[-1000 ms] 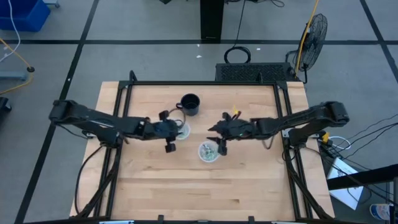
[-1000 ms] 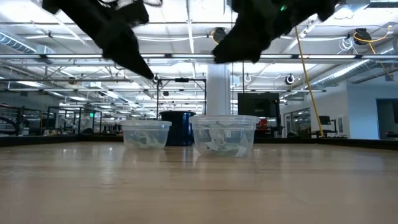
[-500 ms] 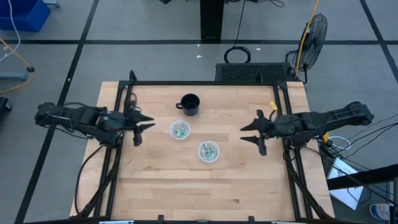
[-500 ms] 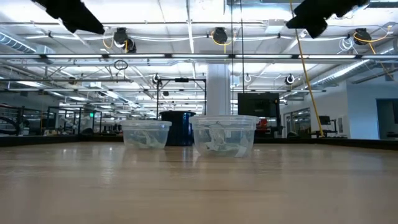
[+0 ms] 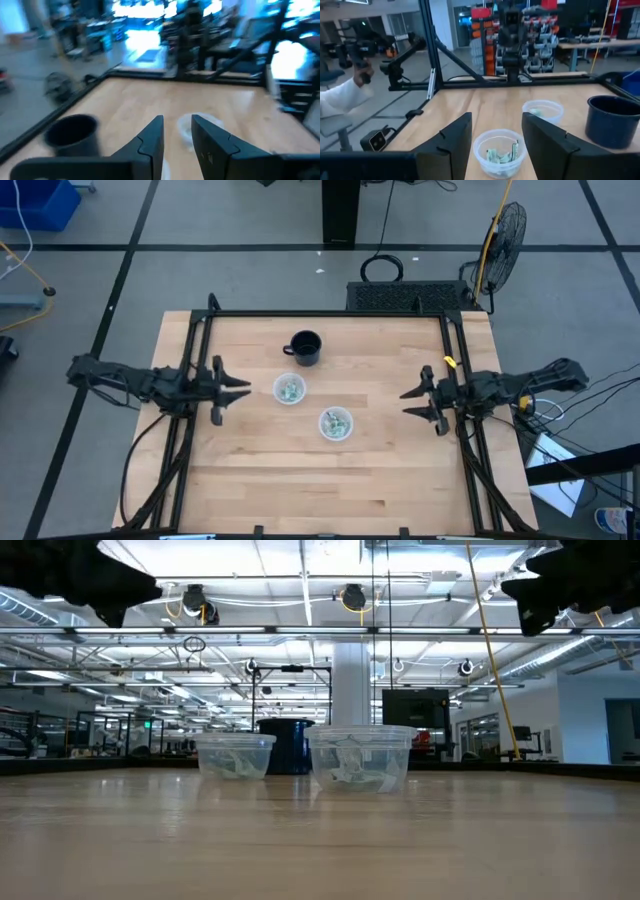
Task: Pick and place Stevia / Truvia into bins
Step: Return to Home Position
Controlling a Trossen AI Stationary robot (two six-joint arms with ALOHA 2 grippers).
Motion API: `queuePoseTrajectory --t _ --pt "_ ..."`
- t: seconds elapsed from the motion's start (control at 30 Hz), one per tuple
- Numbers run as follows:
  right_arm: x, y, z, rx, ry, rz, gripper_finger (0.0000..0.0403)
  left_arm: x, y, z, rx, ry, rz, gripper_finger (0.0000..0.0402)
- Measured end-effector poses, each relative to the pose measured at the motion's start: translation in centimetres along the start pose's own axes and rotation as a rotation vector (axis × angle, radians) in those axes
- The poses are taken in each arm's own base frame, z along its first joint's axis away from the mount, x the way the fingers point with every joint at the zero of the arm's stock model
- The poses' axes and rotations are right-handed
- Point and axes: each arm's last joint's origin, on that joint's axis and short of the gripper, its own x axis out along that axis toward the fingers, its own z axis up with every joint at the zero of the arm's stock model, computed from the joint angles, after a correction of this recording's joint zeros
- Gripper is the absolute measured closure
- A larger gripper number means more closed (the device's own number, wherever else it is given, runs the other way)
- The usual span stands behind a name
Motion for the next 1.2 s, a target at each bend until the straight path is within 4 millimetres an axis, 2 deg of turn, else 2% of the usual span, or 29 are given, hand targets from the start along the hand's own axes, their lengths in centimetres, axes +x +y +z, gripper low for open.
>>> queuePoseTrajectory --t 0.1,0.23,0.43,0.63,1.2 --pt "-0.4 -0.1 -0.7 -0.028 -0.022 0.003 0.0236 0.1 -0.1 -1.6 -0.003 -0.070 -0.068 0.0298" --pt "-0.9 -0.2 -0.8 -0.051 -0.065 0.006 0.0238 0.0 0.0 -3.1 -0.012 -0.115 -0.063 0.0298" --pt "-1.2 -0.2 -0.8 -0.063 -0.098 0.008 0.0237 -0.3 0.0 -2.9 0.010 -0.148 -0.089 0.0298" --pt "-0.8 -0.4 -2.6 -0.068 -0.142 0.009 0.0237 -0.9 0.5 -2.4 0.061 -0.209 -0.043 0.0298" --pt "-0.8 -1.1 -2.6 -0.105 -0.170 -0.067 0.0238 -1.1 0.3 -3.0 0.052 -0.162 -0.142 0.0298"
